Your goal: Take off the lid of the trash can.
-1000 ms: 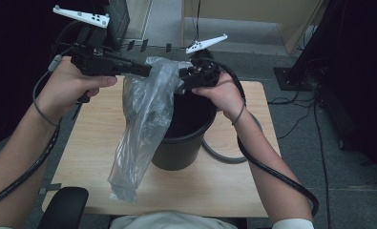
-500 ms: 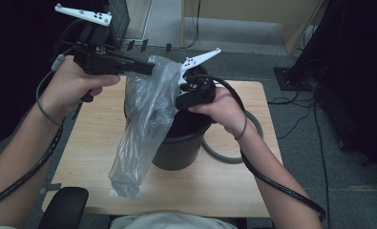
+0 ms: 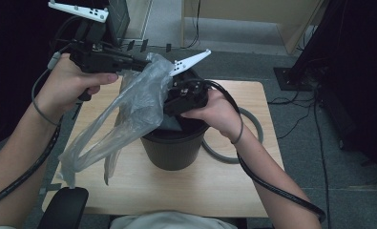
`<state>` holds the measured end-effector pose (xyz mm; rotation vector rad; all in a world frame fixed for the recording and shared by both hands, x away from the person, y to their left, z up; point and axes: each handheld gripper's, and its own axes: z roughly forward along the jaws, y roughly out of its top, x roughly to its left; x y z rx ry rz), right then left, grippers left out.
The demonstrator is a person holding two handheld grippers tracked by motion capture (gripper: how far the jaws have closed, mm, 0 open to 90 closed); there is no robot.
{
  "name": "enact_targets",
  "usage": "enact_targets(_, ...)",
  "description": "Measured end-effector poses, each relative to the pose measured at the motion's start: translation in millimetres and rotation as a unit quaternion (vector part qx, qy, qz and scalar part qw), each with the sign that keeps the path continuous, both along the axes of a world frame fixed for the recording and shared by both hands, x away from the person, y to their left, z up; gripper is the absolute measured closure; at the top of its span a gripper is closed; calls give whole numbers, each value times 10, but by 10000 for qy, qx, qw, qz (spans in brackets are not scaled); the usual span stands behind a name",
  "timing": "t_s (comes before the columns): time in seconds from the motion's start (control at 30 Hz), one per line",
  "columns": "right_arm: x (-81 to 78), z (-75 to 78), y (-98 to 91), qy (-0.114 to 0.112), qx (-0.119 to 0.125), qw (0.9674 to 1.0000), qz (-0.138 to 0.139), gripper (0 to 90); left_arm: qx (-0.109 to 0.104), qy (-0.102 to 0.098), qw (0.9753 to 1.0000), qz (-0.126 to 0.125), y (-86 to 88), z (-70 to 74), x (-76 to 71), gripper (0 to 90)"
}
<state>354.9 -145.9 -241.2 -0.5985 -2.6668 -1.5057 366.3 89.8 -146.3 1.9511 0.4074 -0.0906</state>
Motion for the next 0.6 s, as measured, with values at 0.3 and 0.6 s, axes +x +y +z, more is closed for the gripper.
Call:
enact_targets(0.3,112,16,-287,-165,74,9980,-604,374,177,225,9994,211,24,-168,149,884)
enact_targets(0.6,171,30,-493,-370,173,9938,-1032,371,369,185,9983,408,-2,-308,251,846)
